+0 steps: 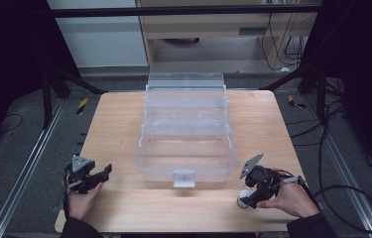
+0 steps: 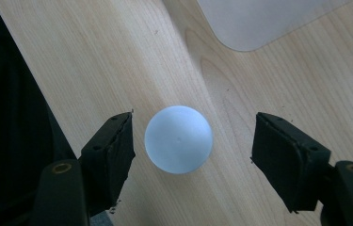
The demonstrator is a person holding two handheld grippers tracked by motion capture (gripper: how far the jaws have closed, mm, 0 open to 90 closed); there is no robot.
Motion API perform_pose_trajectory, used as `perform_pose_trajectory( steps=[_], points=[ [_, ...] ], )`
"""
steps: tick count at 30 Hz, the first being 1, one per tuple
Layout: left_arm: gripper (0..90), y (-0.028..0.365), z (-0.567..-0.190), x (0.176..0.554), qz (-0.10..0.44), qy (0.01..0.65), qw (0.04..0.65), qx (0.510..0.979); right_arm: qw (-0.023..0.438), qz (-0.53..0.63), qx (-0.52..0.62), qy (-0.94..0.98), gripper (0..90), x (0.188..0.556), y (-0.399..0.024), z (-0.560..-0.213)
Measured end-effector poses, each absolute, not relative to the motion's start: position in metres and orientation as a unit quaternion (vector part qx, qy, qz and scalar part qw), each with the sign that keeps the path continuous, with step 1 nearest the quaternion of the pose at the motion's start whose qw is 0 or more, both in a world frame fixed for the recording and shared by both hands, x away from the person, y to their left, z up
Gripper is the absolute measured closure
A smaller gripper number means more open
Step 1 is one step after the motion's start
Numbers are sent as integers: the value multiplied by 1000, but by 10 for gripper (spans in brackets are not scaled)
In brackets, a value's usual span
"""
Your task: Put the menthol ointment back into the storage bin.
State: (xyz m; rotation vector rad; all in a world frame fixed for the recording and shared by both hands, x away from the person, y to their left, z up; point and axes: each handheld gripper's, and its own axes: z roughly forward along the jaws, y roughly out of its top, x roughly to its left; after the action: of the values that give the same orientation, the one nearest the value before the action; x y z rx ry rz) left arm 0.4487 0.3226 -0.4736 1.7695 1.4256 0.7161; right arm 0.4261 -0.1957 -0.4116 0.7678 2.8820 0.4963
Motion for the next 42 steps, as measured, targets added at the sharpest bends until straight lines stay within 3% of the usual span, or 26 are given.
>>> perform_pose_trajectory(
  steps=[11,42],
  points=[
    [318,322,-474,449,280,557,370,689,46,157,248,955,313,424,-196,-424],
    [319,323,-474,449,279,557,367,691,18,93,234,967,475,436,-181,-443]
  ],
)
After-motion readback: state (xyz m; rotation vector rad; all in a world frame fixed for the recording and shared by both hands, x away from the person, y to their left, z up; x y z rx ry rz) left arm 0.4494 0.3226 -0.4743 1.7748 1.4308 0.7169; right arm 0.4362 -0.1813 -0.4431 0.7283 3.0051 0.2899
